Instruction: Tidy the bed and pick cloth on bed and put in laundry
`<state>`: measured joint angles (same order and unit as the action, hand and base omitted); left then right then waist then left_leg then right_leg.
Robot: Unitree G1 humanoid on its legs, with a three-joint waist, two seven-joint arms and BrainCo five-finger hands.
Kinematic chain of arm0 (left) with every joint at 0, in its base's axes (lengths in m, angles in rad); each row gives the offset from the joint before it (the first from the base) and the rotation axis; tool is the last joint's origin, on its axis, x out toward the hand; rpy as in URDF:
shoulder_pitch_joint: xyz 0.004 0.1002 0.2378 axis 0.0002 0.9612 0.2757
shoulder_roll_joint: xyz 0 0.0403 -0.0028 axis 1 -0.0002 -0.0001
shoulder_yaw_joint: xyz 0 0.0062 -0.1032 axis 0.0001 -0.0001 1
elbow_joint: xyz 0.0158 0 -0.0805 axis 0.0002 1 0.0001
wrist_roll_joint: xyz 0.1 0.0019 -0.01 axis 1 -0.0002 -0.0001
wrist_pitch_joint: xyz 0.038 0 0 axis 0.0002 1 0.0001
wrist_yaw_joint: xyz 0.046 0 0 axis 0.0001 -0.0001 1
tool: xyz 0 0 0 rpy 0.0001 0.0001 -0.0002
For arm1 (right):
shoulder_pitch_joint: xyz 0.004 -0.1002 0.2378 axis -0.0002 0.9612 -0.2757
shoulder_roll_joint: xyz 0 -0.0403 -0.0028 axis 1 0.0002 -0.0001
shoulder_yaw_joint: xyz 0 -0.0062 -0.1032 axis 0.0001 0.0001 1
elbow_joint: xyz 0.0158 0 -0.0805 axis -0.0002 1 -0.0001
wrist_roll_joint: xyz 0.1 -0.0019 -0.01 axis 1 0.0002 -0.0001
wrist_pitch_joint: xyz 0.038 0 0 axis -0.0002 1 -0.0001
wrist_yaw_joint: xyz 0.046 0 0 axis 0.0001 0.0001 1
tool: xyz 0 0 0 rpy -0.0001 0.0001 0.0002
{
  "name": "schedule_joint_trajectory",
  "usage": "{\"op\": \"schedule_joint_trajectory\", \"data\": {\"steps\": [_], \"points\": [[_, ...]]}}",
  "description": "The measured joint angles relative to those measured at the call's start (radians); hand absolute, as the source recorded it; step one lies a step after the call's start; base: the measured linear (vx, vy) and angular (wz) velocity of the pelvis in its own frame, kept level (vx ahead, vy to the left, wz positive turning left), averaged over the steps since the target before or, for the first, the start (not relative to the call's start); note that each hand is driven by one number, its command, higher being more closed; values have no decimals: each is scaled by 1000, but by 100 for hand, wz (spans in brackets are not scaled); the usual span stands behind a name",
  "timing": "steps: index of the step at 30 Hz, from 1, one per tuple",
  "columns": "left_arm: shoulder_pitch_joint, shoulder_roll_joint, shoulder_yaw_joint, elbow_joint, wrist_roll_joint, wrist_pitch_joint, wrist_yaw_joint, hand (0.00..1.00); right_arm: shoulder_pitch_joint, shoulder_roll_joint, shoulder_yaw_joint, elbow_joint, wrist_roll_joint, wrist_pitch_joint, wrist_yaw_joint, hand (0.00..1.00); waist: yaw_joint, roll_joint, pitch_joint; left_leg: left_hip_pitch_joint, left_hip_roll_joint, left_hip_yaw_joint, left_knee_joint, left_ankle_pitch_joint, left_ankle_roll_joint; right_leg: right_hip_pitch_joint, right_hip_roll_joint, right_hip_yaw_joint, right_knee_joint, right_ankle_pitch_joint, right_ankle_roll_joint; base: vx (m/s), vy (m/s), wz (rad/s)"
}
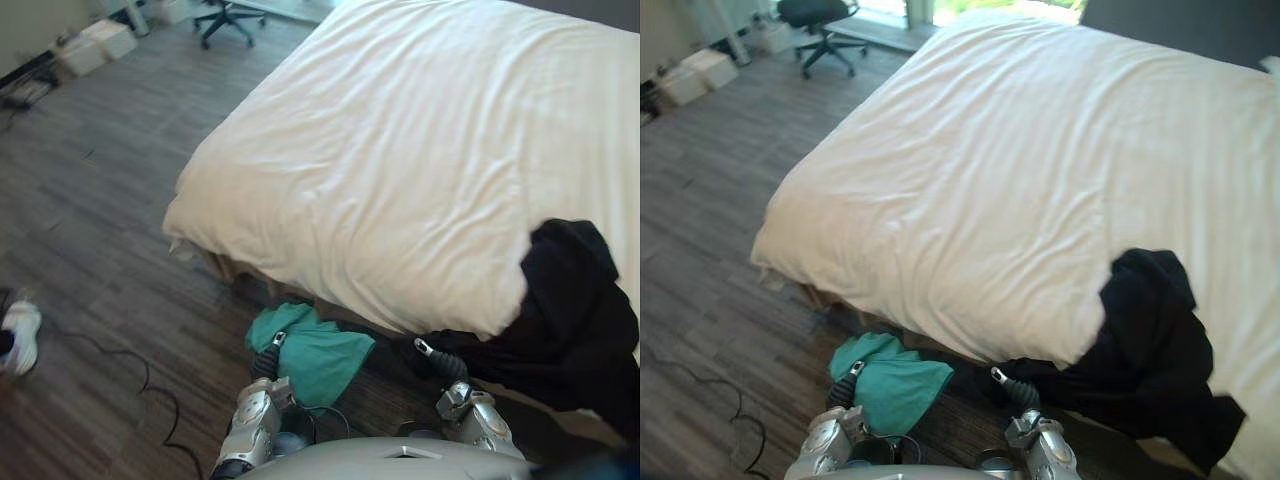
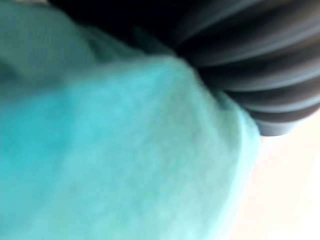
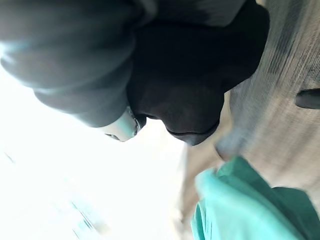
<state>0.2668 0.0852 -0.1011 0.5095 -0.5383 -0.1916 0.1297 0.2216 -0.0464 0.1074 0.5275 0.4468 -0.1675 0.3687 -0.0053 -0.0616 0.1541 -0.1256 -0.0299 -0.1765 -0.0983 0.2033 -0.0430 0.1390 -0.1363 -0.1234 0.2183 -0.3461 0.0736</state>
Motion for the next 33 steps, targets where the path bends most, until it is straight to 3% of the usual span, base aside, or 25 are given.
{"op": "schedule_joint_trajectory", "data": {"steps": [1,3,4,5,6,7,8,9,10,12,15,16,18,19,22,24,25,26,28,30,31,32,33], "points": [[45,0,1,-32,-18,-19,-17,100,13,-1,17,-15,0,0,2,100,23,0,1,1,-7,-2,0,4,3,13,1,-15,-3,0,0,36,-54,78],[85,1,-4,-59,-40,-25,-52,100,32,-1,24,-31,0,0,0,100,19,3,4,-20,-39,29,0,65,53,44,-13,-102,-1,1,-1,30,-20,126],[86,2,-19,-65,-40,-25,-78,100,55,-6,21,-45,0,-1,-5,100,16,11,10,-32,-56,142,1,50,143,58,-17,-179,-5,17,-13,33,52,163],[93,-2,-26,-90,-38,-25,-107,100,76,-6,21,-55,1,-1,-16,100,22,35,17,-29,-42,318,19,-41,253,90,1,-247,-13,16,-18,20,43,167],[97,-3,-27,-92,-38,-23,-121,100,82,-2,21,-60,1,0,-24,100,22,31,25,-32,-38,405,53,-98,258,107,1,-282,-14,18,-20,34,17,196],[102,-15,-41,-93,-35,-20,-145,100,102,-3,19,-78,2,-4,-33,100,2,29,30,-27,-25,522,95,-198,265,131,-10,-346,-2,36,-41,102,39,205],[92,-32,-55,-96,-29,-20,-172,100,118,-15,17,-81,2,-16,-41,100,-8,25,31,-26,-6,605,135,-221,245,125,-40,-383,53,37,-55,151,48,185],[92,-37,-58,-103,-26,-21,-180,100,121,-19,16,-81,2,-17,-46,100,0,33,33,-27,8,633,178,-216,237,124,-49,-389,88,28,-66,178,37,124],[107,-42,-64,-105,-27,-21,-192,100,130,-38,20,-83,2,-19,-50,100,3,63,23,-18,34,653,211,-170,162,131,-47,-413,133,6,-58,177,-18,85],[104,-44,-61,-102,-32,-18,-194,100,109,-51,22,-87,1,-19,-51,100,9,50,23,-20,-13,636,199,-169,166,124,-65,-392,94,-53,-38,102,13,46],[97,-44,-56,-103,-33,-10,-192,100,84,-57,17,-108,4,-23,-45,100,8,59,25,-14,-66,612,127,-128,170,116,-74,-397,26,-92,-7,-8,78,33],[103,-43,-56,-106,-33,-9,-189,100,84,-60,18,-108,10,-23,-45,100,11,63,23,7,-81,602,67,-98,172,120,-72,-415,16,-78,15,-5,46,15],[109,-34,-67,-105,-33,-1,-173,100,86,-50,18,-107,14,-22,-45,100,7,59,25,46,-96,563,-7,-55,176,151,-54,-440,-1,-47,23,-11,26,43],[114,-28,-78,-105,-33,12,-165,100,92,-44,19,-107,18,-21,-44,100,6,48,27,57,-96,542,-7,-58,180,169,-43,-447,-5,-24,29,3,-12,49],[139,-27,-99,-104,-29,13,-164,100,104,-43,19,-95,19,-21,-34,100,12,50,18,77,-81,492,-8,-64,188,188,-18,-450,27,37,49,65,-40,40],[137,-20,-109,-103,-28,12,-159,100,112,-39,20,-94,19,-21,-29,100,8,54,16,85,-66,451,-8,-66,188,175,-9,-451,87,71,44,110,-16,54],[135,-21,-112,-98,-25,12,-155,100,122,-37,20,-93,19,-23,-29,100,12,63,20,85,-55,434,-8,-70,187,161,-12,-452,90,16,12,116,5,40],[135,-22,-109,-95,-22,11,-153,100,125,-37,23,-93,19,-27,-29,100,18,61,19,85,-54,434,-7,-71,186,153,-23,-457,71,-9,3,101,37,27],[122,-16,-113,-91,-9,10,-153,100,136,-38,38,-92,19,-36,-28,100,12,65,22,89,-62,403,-7,-71,185,92,-78,-437,64,-16,-23,41,70,44],[107,-17,-116,-87,10,10,-154,100,148,-38,47,-92,19,-36,-28,100,-11,82,28,95,-60,355,-8,-65,177,42,-63,-333,69,-12,-32,-17,39,73],[97,-5,-121,-82,12,10,-155,100,167,-37,54,-92,19,-36,-27,100,-22,87,29,102,-59,322,-8,-58,166,22,-25,-235,63,-7,-29,-50,-35,97],[95,9,-128,-82,13,9,-156,100,181,-36,57,-95,21,-36,-26,100,-24,73,25,107,-67,302,-8,-53,161,19,10,-161,51,5,-45,-39,-82,90],[95,10,-133,-77,13,10,-155,100,190,-37,55,-96,25,-36,-26,100,-25,69,22,107,-66,295,-8,-50,157,22,15,-162,45,4,-44,-10,-121,43]]}}
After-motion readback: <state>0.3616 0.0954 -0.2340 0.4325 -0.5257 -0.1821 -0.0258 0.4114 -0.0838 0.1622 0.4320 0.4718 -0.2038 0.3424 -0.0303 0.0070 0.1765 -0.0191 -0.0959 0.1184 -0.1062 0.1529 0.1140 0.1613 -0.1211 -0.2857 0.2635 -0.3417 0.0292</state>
